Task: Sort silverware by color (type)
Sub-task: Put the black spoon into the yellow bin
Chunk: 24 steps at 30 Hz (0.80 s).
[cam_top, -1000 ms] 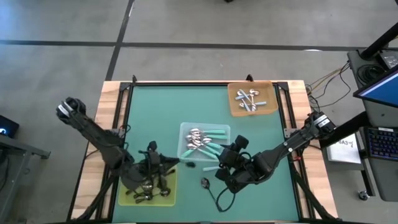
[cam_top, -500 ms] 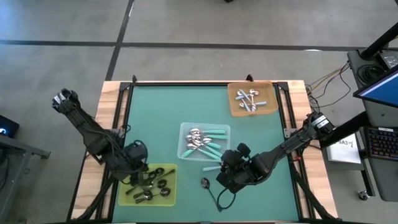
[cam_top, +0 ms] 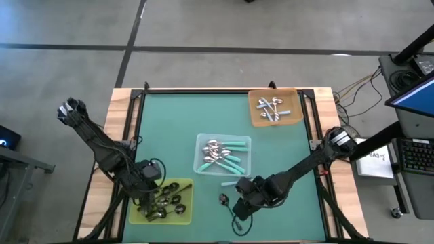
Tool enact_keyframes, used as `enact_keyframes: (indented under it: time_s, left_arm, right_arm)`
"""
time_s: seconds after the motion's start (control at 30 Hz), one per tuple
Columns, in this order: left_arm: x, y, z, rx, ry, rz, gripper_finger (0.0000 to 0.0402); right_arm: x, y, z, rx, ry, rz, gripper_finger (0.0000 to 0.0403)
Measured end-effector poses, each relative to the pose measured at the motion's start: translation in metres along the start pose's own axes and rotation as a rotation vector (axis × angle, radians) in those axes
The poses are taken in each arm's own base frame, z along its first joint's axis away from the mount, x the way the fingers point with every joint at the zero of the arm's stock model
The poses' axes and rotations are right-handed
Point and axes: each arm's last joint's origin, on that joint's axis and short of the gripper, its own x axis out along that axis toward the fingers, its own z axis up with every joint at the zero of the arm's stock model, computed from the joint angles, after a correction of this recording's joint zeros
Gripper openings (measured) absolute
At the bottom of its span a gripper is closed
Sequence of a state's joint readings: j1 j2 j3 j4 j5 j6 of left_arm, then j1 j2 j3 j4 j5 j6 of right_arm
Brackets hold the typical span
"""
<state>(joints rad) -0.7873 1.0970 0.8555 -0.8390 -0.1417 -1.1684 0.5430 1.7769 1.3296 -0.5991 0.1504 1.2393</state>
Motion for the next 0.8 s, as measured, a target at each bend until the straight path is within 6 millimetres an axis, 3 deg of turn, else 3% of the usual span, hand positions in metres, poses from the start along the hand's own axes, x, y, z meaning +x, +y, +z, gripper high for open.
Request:
enact_keyframes:
  time_s: [0.3,0.57,0.8]
  left_arm:
    - [0.004,-0.021,0.009,0.141,-0.109,-0.170,0.0132]
    - [0.001,-0.031,0.013,0.225,-0.175,-0.261,0.0132]
    - [0.001,-0.031,0.013,0.263,-0.179,-0.257,0.0131]
  right_arm:
    - [0.022,0.005,-0.005,0.076,0.080,0.040,0.0178]
    - [0.046,0.021,-0.005,0.058,0.145,0.071,0.0178]
    - [0.065,0.033,-0.003,0.002,0.189,-0.033,0.0178]
